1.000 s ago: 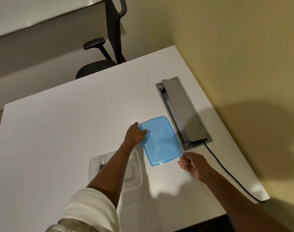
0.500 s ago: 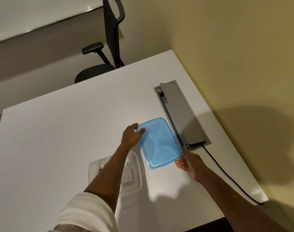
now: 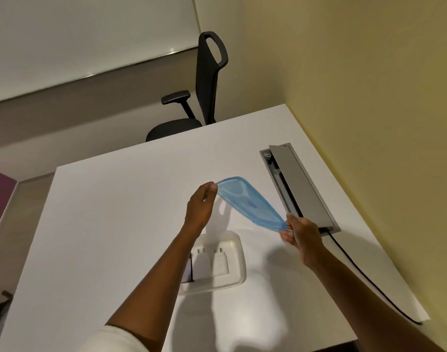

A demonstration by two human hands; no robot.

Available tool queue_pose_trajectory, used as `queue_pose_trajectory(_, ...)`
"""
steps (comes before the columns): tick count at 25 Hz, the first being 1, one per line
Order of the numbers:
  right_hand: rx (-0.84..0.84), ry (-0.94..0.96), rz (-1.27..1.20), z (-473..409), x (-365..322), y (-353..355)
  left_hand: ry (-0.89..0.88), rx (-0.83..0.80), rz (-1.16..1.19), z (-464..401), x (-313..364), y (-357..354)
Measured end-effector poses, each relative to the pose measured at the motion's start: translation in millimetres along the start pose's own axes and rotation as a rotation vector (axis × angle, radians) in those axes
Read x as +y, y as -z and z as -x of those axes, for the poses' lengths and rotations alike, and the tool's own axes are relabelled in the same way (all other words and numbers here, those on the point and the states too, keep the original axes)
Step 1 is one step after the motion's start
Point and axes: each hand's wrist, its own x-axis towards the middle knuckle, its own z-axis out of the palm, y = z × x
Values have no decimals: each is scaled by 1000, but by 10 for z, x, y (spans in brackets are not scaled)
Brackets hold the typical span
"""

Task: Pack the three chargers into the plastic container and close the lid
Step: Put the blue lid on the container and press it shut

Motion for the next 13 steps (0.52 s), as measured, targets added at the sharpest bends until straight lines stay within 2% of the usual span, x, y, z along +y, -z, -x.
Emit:
queue_pose_trajectory(4, 5, 190, 239, 343, 128, -242, 63, -3, 112, 344, -231, 407)
queue_pose_trajectory(8, 79, 247, 408, 714, 394, -510, 88, -24, 210, 683, -596, 730)
queue_pose_trajectory(13, 73, 313, 583, 1007, 787, -776, 128, -78, 236, 1017, -1031, 874)
